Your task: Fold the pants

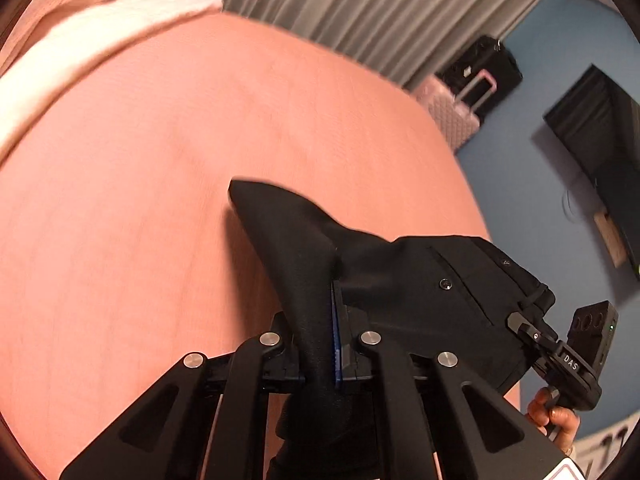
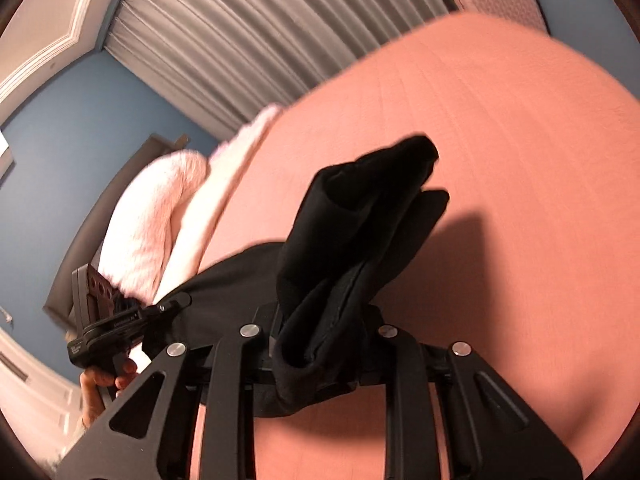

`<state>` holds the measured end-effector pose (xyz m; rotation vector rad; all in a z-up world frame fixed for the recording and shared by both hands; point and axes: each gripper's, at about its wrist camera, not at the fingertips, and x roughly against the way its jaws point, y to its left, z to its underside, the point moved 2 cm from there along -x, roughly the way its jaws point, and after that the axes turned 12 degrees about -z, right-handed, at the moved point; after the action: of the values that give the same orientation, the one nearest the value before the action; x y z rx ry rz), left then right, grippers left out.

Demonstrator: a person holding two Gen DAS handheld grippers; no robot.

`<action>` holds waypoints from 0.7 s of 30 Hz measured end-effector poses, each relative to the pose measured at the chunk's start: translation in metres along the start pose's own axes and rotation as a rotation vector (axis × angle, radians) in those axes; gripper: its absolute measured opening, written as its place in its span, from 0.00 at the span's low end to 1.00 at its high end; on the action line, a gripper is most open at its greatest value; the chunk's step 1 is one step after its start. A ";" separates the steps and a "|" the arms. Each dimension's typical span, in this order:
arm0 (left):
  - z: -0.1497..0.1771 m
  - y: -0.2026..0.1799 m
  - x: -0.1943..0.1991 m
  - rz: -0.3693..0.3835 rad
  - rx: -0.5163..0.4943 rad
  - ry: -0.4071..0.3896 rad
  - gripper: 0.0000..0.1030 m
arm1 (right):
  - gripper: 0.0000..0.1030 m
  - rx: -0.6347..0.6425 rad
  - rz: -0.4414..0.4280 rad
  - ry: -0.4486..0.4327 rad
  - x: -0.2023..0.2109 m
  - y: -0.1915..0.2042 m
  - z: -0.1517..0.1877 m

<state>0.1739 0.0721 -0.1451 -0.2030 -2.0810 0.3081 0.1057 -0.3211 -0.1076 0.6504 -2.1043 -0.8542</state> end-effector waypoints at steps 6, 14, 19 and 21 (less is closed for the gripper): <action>0.119 0.028 -0.011 -0.201 0.017 0.079 0.32 | 0.45 -0.156 0.172 0.077 0.044 -0.048 0.123; 0.077 -0.038 0.063 -0.371 -0.158 -0.167 0.44 | 0.46 0.136 0.174 0.015 0.054 0.033 0.071; 0.110 -0.049 -0.036 -0.459 -0.254 0.038 0.55 | 0.23 0.175 0.297 0.207 -0.012 -0.018 0.089; 0.117 -0.036 -0.033 -0.417 -0.217 -0.008 0.55 | 0.04 0.050 0.278 0.135 0.016 -0.029 0.079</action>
<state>0.0881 0.0133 -0.2180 0.1057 -2.1034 -0.1702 0.0380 -0.3225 -0.1600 0.4148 -2.0388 -0.5886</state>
